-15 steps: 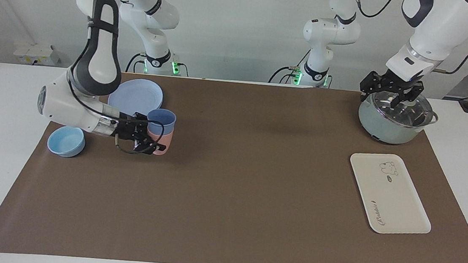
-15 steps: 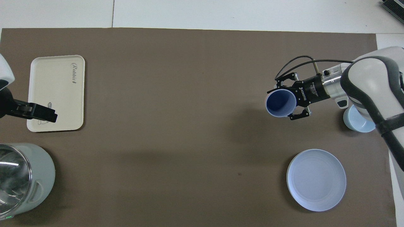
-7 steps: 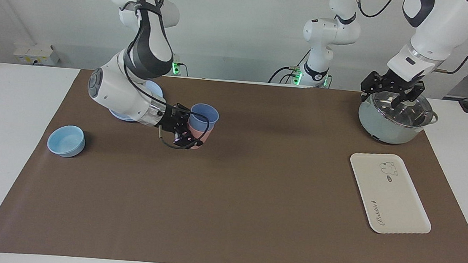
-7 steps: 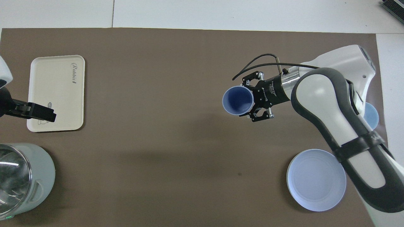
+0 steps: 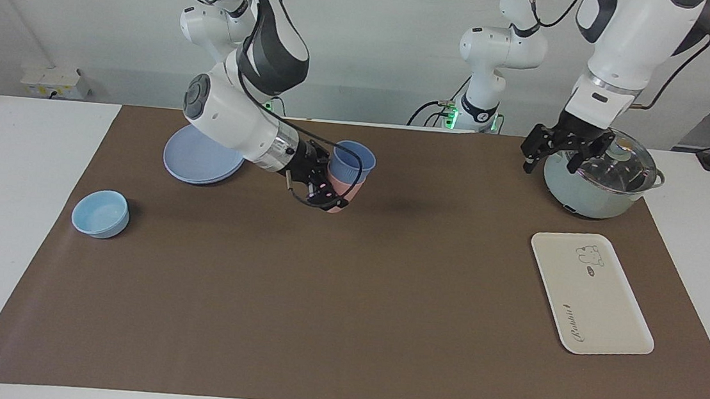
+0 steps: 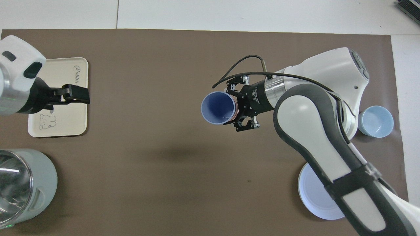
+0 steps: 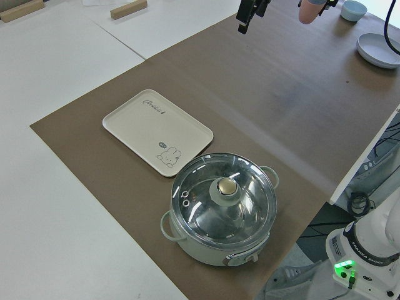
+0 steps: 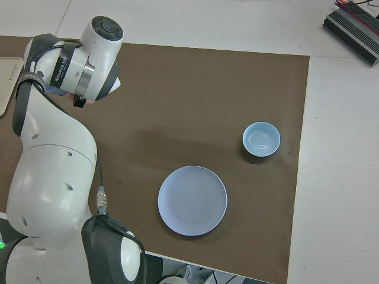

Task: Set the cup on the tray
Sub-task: 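Hold the cups up while the left gripper reaches toward the blue cup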

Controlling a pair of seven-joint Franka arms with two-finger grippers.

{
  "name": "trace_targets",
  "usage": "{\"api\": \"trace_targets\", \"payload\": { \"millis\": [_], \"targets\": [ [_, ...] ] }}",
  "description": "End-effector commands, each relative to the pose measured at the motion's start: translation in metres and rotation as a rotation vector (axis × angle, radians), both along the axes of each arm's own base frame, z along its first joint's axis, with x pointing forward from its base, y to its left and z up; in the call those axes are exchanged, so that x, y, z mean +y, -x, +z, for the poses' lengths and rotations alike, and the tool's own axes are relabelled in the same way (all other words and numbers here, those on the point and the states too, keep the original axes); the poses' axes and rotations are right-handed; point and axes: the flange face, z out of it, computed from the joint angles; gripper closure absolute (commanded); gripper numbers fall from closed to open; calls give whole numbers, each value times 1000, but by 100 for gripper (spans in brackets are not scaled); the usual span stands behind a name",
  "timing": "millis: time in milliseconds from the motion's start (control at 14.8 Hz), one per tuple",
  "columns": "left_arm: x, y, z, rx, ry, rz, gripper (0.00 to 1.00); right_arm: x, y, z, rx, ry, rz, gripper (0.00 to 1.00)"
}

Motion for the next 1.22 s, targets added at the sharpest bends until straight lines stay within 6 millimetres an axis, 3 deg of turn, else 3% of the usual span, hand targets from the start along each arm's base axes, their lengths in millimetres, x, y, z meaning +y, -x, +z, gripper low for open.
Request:
{"api": "trace_targets", "payload": {
  "millis": [0,135,203,406,610,745,948,1151],
  "targets": [
    [-41,13,-1,-77,123,185,0,-3,5,20,-9,-20,-50,100],
    [-74,16,5,-111,194,288,0,5,2,26,-24,-24,-107,100],
    [-90,18,11,-115,240,330,0,17,6,25,-34,-21,-122,100],
    [-126,20,34,-108,354,415,1,22,7,12,-19,-8,-135,100],
    [-166,36,34,-121,406,408,6,29,10,9,-17,6,-124,100],
    [-175,47,19,-105,390,381,10,33,12,9,-29,19,-113,100],
    [-179,43,7,-108,394,389,12,33,12,9,-28,22,-114,100],
    [-191,53,-12,-96,386,369,12,33,12,9,-28,22,-114,100]
  ]
}}
